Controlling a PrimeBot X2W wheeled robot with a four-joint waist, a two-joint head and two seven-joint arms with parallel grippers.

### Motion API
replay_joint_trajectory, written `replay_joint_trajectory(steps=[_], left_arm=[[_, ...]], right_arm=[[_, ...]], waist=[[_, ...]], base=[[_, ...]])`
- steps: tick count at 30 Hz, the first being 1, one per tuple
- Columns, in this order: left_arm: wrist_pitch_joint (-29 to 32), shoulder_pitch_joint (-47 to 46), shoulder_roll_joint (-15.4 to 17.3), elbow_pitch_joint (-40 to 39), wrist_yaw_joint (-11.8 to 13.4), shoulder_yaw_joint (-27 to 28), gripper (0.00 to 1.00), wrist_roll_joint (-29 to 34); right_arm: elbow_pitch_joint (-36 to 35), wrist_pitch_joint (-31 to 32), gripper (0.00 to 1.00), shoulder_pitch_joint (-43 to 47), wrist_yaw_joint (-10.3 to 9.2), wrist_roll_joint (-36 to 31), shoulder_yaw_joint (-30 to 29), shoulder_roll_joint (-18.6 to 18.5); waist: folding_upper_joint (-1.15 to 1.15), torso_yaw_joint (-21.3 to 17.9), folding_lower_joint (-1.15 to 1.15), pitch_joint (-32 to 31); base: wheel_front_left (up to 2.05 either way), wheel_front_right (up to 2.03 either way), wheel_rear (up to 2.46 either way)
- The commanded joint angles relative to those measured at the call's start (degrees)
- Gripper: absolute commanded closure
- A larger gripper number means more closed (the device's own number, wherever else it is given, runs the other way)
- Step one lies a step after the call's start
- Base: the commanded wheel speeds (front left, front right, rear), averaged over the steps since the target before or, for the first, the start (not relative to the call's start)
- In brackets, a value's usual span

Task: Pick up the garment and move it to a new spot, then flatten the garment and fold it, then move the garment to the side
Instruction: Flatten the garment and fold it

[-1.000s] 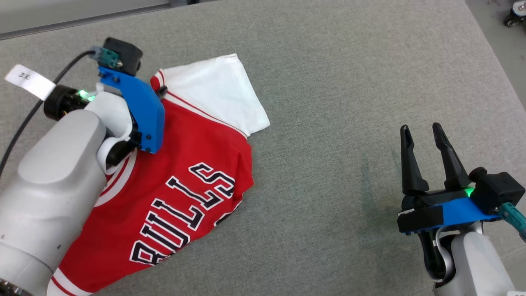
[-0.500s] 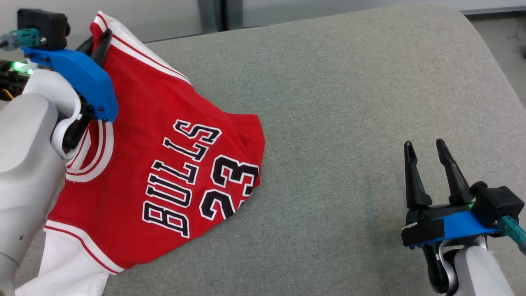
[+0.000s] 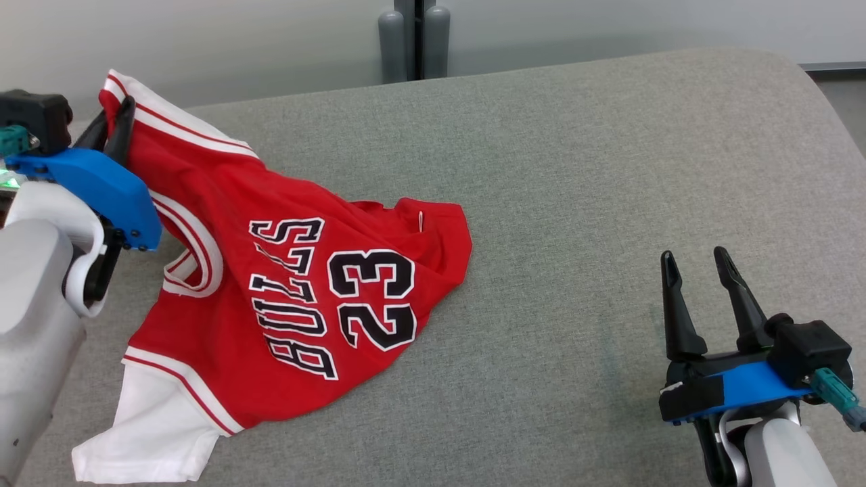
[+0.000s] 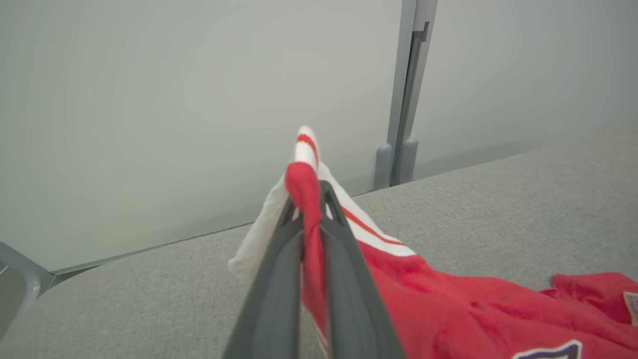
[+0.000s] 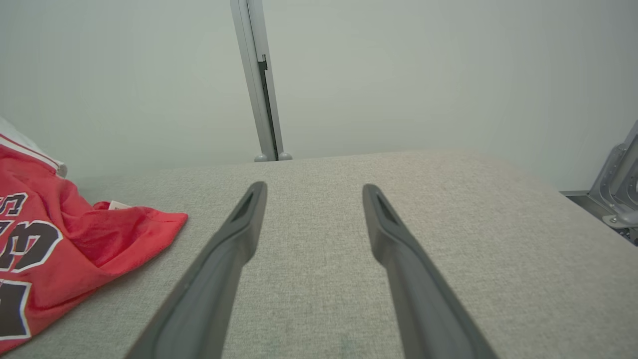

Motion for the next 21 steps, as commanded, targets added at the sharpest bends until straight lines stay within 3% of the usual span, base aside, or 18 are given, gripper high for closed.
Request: replay_joint_trajectory(steps=[1, 2, 3, 13, 21], left_arm=[[-0.92, 0.33, -0.16, 0.16, 0.65, 0.29, 1.0, -0.02], [-1.64, 0.77, -0.39, 0.44, 0.96, 0.21, 0.54, 0.23], [-2.39, 1.24, -0.68, 0.68, 1.29, 0.1, 0.0, 0.41], [-9.77, 6.6, -2.31, -0.87, 3.54, 4.15, 0.0, 0.66], [-9.85, 19.81, -4.0, -19.52, 8.9, 19.39, 0.0, 9.54]], right_arm=[[0.15, -0.22, 0.0, 0.62, 0.13, -0.24, 0.18, -0.11], [0.18, -0.22, 0.0, 0.64, 0.12, -0.23, 0.35, -0.11], [0.22, -0.22, 0.0, 0.71, 0.13, -0.2, 0.5, -0.12], [0.46, -0.23, 0.0, 2.45, 0.12, -0.45, 0.09, -0.11], [0.29, -0.22, 0.0, 3.5, 0.13, -0.45, -0.58, -0.12]], waist=[[0.0, -0.03, 0.0, -0.07], [0.0, -0.07, 0.0, -0.14], [0.0, -0.13, 0.0, -0.23], [0.0, 0.69, 0.0, -2.32], [0.0, 3.36, 0.0, -3.66]], base=[[0.0, 0.0, 0.0], [0.0, 0.0, 0.0], [0.0, 0.0, 0.0], [0.0, 0.0, 0.0], [0.0, 0.0, 0.0]])
